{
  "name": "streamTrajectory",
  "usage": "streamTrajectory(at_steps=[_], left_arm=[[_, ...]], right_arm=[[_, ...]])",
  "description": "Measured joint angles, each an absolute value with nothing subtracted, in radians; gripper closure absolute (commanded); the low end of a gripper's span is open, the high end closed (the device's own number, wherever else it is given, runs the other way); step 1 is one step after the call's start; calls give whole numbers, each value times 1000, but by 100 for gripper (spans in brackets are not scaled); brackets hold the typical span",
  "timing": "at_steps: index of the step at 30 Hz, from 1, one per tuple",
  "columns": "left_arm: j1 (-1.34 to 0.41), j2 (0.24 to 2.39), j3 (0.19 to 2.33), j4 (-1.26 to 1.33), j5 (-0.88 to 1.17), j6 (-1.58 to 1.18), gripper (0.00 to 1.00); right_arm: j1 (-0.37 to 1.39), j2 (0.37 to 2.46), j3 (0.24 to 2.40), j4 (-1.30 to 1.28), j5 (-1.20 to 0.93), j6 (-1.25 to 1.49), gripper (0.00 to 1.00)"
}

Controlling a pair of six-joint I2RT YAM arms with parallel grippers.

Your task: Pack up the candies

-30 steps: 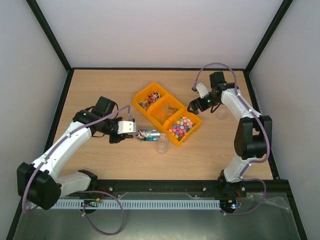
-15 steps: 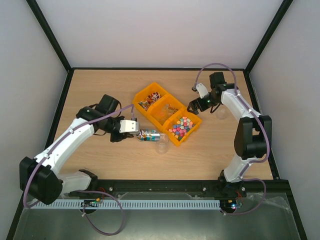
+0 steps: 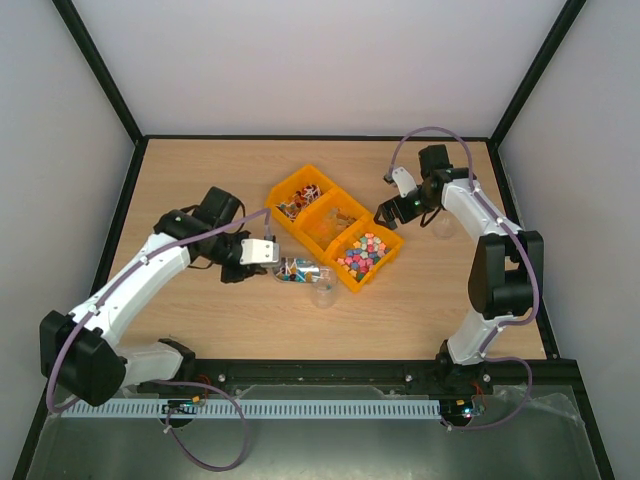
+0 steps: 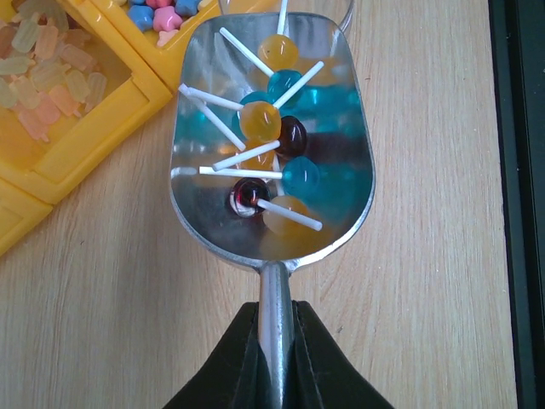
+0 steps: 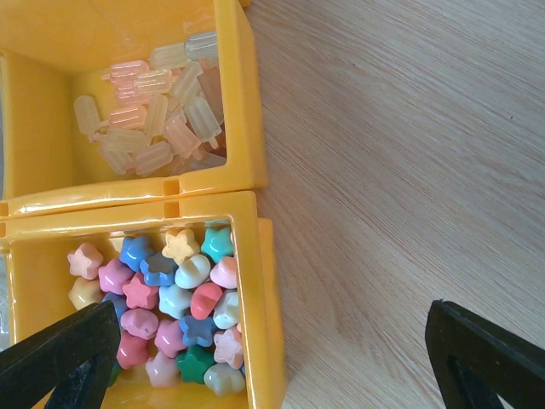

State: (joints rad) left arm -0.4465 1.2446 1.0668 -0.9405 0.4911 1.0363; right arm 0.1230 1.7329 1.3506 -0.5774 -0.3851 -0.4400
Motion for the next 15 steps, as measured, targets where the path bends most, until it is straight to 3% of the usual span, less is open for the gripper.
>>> streamTrajectory(at_steps=[15], left_arm=[[-491, 1245, 1100, -963, 450, 1031, 98]], right_arm=[[123, 1723, 1346, -575, -386, -439, 1]])
